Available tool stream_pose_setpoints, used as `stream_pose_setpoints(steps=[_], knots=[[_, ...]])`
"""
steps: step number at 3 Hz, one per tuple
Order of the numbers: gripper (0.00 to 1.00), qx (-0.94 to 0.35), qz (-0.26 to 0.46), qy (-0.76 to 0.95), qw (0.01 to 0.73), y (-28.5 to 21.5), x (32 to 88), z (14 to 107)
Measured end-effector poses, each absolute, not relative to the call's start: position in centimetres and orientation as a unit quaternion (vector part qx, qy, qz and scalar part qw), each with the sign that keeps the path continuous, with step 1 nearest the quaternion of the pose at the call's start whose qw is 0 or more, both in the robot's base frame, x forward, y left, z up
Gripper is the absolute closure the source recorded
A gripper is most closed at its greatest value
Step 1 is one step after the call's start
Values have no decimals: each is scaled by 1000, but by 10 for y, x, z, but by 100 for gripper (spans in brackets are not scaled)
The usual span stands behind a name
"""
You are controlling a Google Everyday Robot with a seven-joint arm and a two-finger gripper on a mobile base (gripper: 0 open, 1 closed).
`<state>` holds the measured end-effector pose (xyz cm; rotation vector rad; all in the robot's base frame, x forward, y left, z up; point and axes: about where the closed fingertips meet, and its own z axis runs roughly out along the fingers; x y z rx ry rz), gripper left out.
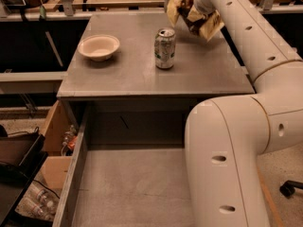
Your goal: Pick brown chip bag from top drawer and place on counter
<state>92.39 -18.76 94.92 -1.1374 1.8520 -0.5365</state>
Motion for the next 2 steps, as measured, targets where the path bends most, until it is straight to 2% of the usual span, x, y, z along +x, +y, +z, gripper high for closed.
stream_pose_setpoints(steps=[1, 2], knots=[[0, -458, -214, 745, 435, -186, 925, 945], [0, -458, -214, 745, 435, -186, 925, 945]])
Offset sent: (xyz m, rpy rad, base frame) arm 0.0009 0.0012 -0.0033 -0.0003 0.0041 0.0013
